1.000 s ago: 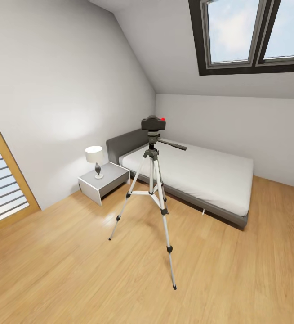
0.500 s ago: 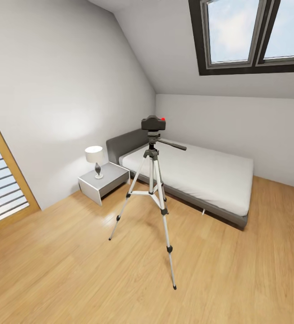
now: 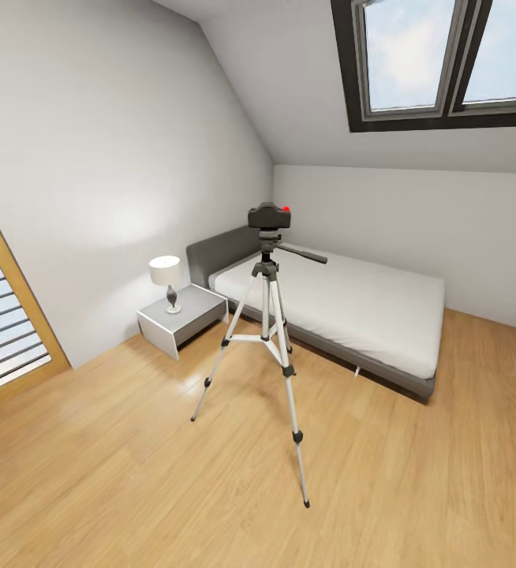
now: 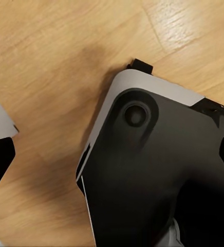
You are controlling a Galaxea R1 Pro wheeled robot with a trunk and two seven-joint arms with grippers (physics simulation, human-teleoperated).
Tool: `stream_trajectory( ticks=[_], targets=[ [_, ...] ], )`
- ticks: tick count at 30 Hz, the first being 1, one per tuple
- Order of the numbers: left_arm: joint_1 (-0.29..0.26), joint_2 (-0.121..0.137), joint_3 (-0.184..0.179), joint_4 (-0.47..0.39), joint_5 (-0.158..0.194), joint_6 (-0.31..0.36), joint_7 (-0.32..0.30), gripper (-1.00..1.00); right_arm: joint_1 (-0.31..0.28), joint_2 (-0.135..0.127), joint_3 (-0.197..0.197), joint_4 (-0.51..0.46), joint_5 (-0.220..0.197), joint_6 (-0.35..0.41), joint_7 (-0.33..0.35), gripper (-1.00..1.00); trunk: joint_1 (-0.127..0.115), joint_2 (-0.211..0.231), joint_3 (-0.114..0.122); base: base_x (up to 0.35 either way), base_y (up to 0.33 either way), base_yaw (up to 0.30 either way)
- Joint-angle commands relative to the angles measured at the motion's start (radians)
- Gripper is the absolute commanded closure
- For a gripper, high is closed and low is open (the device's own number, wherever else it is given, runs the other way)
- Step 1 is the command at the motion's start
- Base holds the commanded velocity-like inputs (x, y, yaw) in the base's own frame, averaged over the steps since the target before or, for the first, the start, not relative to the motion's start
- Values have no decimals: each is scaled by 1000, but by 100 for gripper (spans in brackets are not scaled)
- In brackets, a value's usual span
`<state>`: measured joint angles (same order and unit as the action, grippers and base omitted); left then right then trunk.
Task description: Attach the digital camera to the camera tripod in the bedroom.
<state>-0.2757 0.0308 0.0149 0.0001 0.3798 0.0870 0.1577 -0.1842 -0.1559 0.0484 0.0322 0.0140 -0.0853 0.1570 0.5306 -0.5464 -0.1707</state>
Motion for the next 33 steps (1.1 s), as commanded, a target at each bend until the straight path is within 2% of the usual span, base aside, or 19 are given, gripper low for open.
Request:
stream_trajectory(
  ticks=[1,11,22,33],
  targets=[
    [-1,0,1,0,3,1,2,-100,-2,1,4,3,1,-7,0,-100,0,-2,-2,0,0,0],
    [0,2,1,-2,3,-4,2,-100,-1,11,2,3,-1,-9,-43,-100,0,-2,5,0,0,0],
    [0,5,-4,-18,-3,-7,2,-100,-1,14,3,3,-78,-11,-55,-100,0,-2,21,0,0,0],
    [0,6,-5,-22,-4,-7,2,-100,-1,29,4,3,-94,-13,-57,-100,0,-2,39,0,0,0]
  ],
)
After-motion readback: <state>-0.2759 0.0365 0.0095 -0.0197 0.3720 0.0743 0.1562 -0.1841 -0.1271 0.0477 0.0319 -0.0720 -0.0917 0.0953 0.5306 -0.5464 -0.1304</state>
